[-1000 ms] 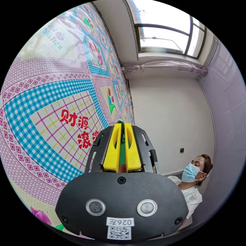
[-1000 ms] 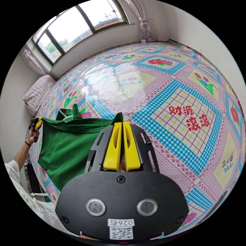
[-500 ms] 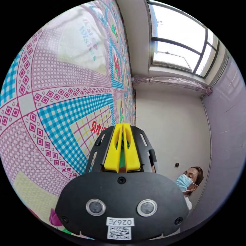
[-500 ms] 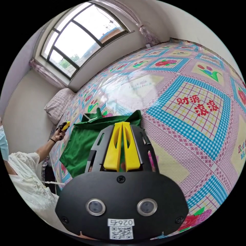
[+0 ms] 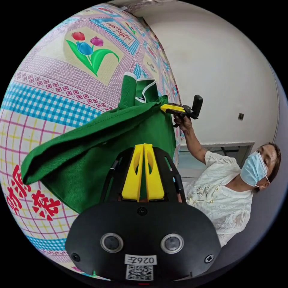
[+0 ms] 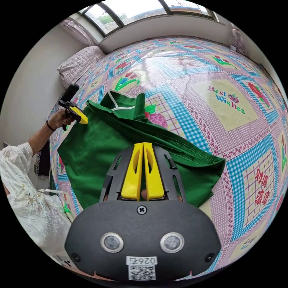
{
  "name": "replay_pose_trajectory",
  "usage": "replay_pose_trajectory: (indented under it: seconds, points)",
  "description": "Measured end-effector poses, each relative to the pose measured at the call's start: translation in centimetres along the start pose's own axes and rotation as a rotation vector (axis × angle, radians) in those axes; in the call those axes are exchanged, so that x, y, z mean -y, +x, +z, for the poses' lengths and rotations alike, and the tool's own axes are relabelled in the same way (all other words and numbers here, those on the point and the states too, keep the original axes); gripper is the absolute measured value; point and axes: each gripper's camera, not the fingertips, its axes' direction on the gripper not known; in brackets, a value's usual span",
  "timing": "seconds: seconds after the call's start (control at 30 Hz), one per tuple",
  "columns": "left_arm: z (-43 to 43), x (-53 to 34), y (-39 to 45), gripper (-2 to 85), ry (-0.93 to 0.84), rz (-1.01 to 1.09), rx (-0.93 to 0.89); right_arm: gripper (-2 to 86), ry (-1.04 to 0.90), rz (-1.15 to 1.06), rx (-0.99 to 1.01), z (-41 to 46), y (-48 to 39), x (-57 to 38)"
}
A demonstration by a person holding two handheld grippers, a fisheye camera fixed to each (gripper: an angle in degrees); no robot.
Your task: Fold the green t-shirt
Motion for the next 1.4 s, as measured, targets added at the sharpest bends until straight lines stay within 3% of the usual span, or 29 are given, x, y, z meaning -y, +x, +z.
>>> replay_pose_trajectory:
  seconds: [0.13, 0.27, 0.33, 0.43, 0.5, 0.57, 0.63, 0.73, 0.8, 0.97, 1.13, 1.2, 1.27, 1.33, 1.4]
  points:
    - [-1.5, 2.0, -1.5, -1.0, 0.075, -0.038, -0.048, -0.9, 0.034, 0.038, 0.006, -1.3, 2.8, 1.2]
    - [-5.0, 1.7, -2.8, -1.0, 0.31, -0.115, -0.021, -0.9, 0.156, 0.167, 0.063, -3.6, 6.9, 1.3]
    - [-4.5, 1.0, -1.6, -1.0, 0.328, -0.057, -0.046, -0.9, 0.182, 0.14, 0.106, -4.0, 6.3, 0.6]
    - [1.2, 0.3, 0.9, -1.0, 0.136, 0.054, -0.104, -1.0, 0.094, 0.0, 0.109, -2.3, 2.7, -0.6]
    - [6.9, 0.6, 1.6, -1.0, -0.076, 0.064, -0.022, -1.0, -0.029, -0.119, 0.062, 0.7, -0.2, -1.0]
    - [9.7, 1.3, 1.2, -1.0, -0.165, 0.043, 0.048, -1.0, -0.097, -0.155, -0.019, 2.8, -1.4, -0.7]
    - [9.9, 2.2, 1.0, -1.0, -0.127, 0.04, 0.04, -0.9, -0.067, -0.14, -0.066, 2.8, -1.6, -0.3]
    - [6.4, 2.2, 0.3, -1.0, 0.089, 0.015, -0.039, -0.9, 0.099, -0.005, -0.034, 0.1, 0.4, -1.0]
    - [2.8, 0.3, -1.2, -1.0, 0.264, -0.101, 0.052, -0.9, 0.203, 0.12, -0.03, -1.9, 2.5, -3.4]
    - [1.6, -8.0, -0.4, -1.0, 0.451, -0.16, 0.115, -0.8, 0.303, 0.157, 0.02, -3.5, 0.7, -11.5]
    - [5.4, -21.2, 6.3, -1.0, 0.693, 0.045, 0.098, 1.4, 0.679, 0.075, -0.072, -8.2, -9.2, -24.0]
    - [6.3, -29.6, 12.4, -1.0, 0.971, 0.213, 0.15, 3.6, 0.902, -0.028, -0.319, -11.2, -17.4, -30.1]
    - [7.4, -35.4, 17.2, -1.0, 1.173, 0.32, 0.246, 4.0, 0.988, -0.04, -0.455, -11.1, -22.2, -32.6]
    - [8.4, -39.5, 20.6, -1.0, 1.285, 0.384, 0.309, 2.9, 0.947, -0.104, -0.361, -9.7, -25.2, -33.2]
    - [8.9, -43.0, 23.3, -1.0, 1.317, 0.455, 0.246, 0.0, 0.807, -0.153, -0.141, -6.5, -28.6, -32.2]
